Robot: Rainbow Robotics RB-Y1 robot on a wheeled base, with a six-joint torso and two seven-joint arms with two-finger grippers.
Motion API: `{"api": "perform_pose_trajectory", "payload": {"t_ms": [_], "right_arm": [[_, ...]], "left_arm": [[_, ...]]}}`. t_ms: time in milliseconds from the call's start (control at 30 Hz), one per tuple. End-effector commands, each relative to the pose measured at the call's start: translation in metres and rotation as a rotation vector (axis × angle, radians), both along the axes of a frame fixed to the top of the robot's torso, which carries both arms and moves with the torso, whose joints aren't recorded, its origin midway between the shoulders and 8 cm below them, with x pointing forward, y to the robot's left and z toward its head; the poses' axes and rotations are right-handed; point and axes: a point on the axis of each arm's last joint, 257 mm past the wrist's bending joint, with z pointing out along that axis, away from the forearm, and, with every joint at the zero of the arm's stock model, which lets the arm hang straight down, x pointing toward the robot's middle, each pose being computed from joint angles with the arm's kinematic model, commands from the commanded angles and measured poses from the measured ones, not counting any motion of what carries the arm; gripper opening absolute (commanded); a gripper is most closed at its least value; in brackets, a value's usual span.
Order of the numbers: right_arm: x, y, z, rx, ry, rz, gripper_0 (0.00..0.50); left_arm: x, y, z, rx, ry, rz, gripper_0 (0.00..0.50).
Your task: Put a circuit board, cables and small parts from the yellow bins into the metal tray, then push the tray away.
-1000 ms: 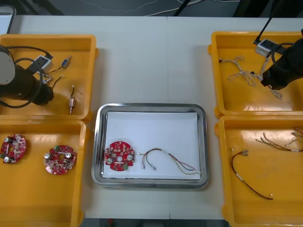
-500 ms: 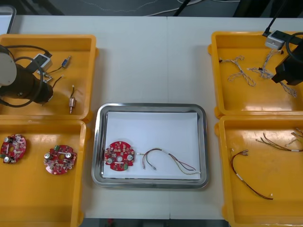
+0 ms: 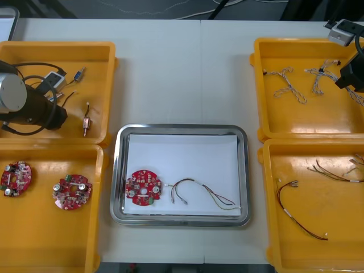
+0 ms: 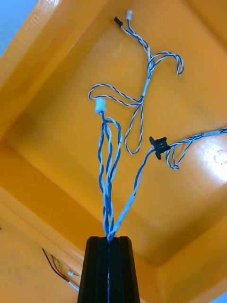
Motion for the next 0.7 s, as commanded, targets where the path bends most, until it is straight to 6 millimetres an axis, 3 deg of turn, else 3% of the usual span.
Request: {"api": "perform_pose_trajectory", "payload": {"t_ms": [33,100,167,433,700], "right_arm": [[0.0,-0.015,0.04,-0.036,-0.104,-0.047,0.0],[-0.004,-0.012,0.038,-0.044,-0.114,-0.035,0.0],[-0.009,-0.007,0.037,-0.055,-0.13,-0.016,0.0],[-0.021,0.022,0.026,-0.05,-0.163,0.041,0.0],[-0.022,0.056,0.014,0.021,-0.142,0.026,0.0]], "left_arm": [[-0.003,-0.007,-0.013,0.026,0.004,-0.035,0.301],[-0.002,-0.007,-0.013,0.03,-0.001,-0.035,0.213],[-0.002,-0.007,-0.014,0.032,0.001,-0.036,0.015],[-0.002,-0.013,-0.007,0.016,-0.002,-0.037,0.0],[-0.015,-0.015,0.027,0.005,0.022,-0.023,0.0]]}}
